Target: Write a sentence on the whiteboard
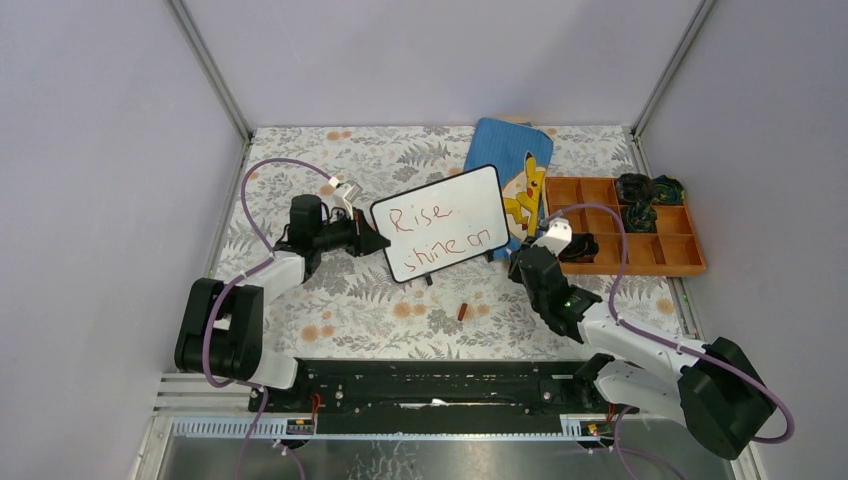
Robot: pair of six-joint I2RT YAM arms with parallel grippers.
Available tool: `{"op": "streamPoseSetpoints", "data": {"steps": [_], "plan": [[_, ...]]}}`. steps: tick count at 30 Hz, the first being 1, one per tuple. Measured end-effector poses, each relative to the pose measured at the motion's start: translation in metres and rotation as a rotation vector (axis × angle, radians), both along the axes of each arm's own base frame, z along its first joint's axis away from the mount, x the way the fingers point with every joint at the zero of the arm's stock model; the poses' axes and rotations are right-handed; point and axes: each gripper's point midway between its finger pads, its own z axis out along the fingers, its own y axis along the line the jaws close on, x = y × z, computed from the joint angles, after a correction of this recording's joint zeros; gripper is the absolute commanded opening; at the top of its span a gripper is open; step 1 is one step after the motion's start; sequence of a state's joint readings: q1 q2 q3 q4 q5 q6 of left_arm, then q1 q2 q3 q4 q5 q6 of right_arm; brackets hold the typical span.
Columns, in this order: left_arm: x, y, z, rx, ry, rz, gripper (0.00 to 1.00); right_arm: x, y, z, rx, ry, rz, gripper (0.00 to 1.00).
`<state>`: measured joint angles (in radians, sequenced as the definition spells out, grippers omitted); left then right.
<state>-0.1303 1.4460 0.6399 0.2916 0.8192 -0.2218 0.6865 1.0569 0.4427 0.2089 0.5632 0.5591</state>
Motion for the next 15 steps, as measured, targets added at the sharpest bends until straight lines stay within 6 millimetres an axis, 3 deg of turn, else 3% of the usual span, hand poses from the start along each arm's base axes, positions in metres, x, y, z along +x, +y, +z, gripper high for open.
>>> {"op": "streamPoseSetpoints", "data": {"steps": [3, 15], "plan": [[0.0, 0.0, 0.0, 0.0, 0.0, 0.0, 0.0, -0.003, -0.005, -0.01, 0.021, 0.008, -0.019, 0.0], [0.0, -0.001, 0.0, 0.0, 0.0, -0.002, 0.0, 0.013, 0.001, 0.003, 0.117, -0.049, -0.04, 0.0]]}}
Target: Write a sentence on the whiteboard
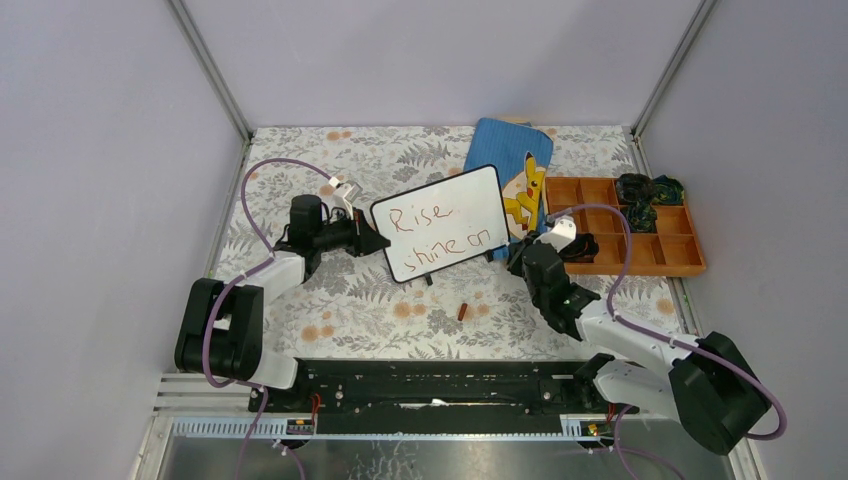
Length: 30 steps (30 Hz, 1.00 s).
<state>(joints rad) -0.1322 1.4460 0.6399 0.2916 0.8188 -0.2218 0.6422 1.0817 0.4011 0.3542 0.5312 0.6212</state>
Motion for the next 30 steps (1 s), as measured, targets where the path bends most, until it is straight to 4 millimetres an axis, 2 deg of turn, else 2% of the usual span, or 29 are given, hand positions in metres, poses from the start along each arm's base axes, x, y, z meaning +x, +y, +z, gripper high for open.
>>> {"op": "streamPoseSetpoints", "data": {"steps": [17, 30], "plan": [[0.0, 0.0, 0.0, 0.0, 0.0, 0.0, 0.0, 0.008, 0.001, -0.011, 0.015, 0.033, 0.005, 0.0], [0.0, 0.0, 0.0, 0.0, 0.0, 0.0, 0.0, 0.016, 0.005, -0.01, 0.044, 0.028, 0.013, 0.0]]}}
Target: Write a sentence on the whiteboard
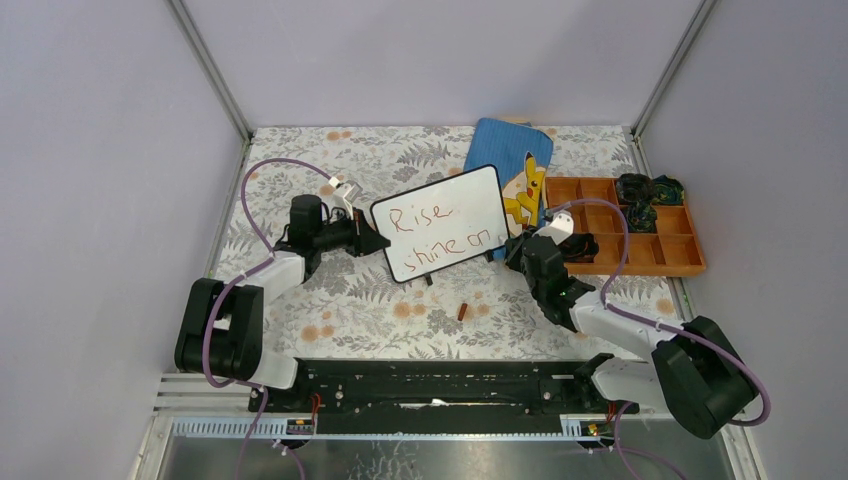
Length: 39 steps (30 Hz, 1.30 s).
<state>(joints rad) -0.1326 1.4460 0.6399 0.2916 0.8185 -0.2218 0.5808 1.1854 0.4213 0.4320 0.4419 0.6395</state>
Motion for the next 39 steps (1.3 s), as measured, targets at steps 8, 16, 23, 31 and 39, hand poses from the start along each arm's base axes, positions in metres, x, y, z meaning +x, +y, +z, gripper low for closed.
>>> {"op": "streamPoseSetpoints", "data": {"steps": [8, 16, 23, 31, 39], "plan": [[0.0, 0.0, 0.0, 0.0, 0.0, 0.0, 0.0, 0.0009, 0.0011, -0.0039, 0.005, 0.011, 0.004, 0.0], [-0.0002, -0.0005, 0.0, 0.0, 0.0, -0.001, 0.0, 0.0027, 0.0008, -0.0052, 0.008, 0.011, 0.003, 0.0], [-0.0001, -0.0005, 0.0002, 0.0, -0.001, -0.001, 0.0, 0.0029, 0.0006, -0.0057, 0.007, 0.012, 0.002, 0.0], [-0.0002, -0.0007, 0.0001, 0.0, -0.001, -0.002, 0.0, 0.0024, 0.0003, -0.0068, 0.003, 0.018, 0.002, 0.0], [0.0004, -0.0001, -0.0004, 0.003, 0.0, 0.003, 0.0, -0.0017, -0.0005, -0.0049, 0.0, 0.032, 0.012, 0.0]]}}
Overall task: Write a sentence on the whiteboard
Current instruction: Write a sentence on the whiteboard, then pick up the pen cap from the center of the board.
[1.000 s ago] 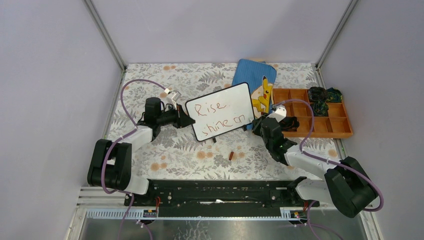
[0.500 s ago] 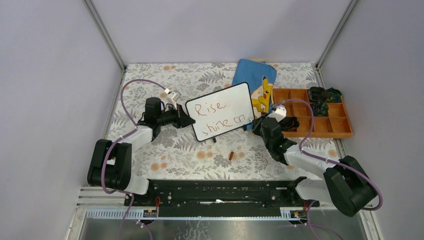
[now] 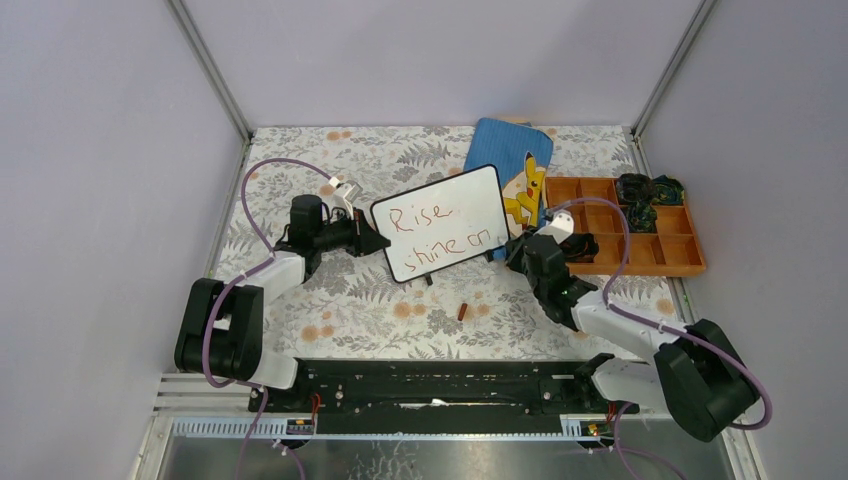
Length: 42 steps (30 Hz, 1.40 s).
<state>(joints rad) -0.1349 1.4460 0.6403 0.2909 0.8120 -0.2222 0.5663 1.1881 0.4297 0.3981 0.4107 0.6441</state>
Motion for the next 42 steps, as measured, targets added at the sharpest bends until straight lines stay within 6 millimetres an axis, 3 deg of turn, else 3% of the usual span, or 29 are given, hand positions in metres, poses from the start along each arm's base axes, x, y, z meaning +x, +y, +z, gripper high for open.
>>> {"op": "streamPoseSetpoints", "data": {"steps": [3, 12, 20, 26, 29, 34, 37, 42], "plan": [[0.0, 0.0, 0.0, 0.0, 0.0, 0.001, 0.0, -0.002, 0.001, 0.01, 0.014, -0.01, 0.011, 0.0], [0.001, 0.001, 0.0, 0.004, 0.001, 0.011, 0.0, -0.01, 0.002, 0.074, 0.097, -0.12, 0.039, 0.0], [0.001, 0.002, 0.001, 0.007, 0.003, 0.019, 0.0, -0.042, 0.007, 0.103, 0.152, -0.147, 0.16, 0.0], [0.001, 0.002, 0.0, 0.009, 0.006, 0.024, 0.0, -0.073, 0.006, 0.138, 0.181, -0.248, 0.273, 0.0], [0.001, 0.002, 0.001, 0.011, 0.005, 0.03, 0.03, -0.083, 0.005, 0.138, 0.174, -0.259, 0.306, 0.0], [-0.003, 0.004, 0.001, 0.019, -0.006, 0.046, 0.1, -0.092, 0.001, 0.109, 0.135, -0.192, 0.321, 0.0], [-0.007, 0.007, 0.002, 0.025, -0.018, 0.064, 0.24, -0.096, -0.002, 0.099, 0.119, -0.167, 0.322, 0.0], [-0.014, 0.017, -0.004, 0.061, -0.035, 0.119, 0.4, -0.097, -0.003, 0.099, 0.106, -0.17, 0.327, 0.0]]}}
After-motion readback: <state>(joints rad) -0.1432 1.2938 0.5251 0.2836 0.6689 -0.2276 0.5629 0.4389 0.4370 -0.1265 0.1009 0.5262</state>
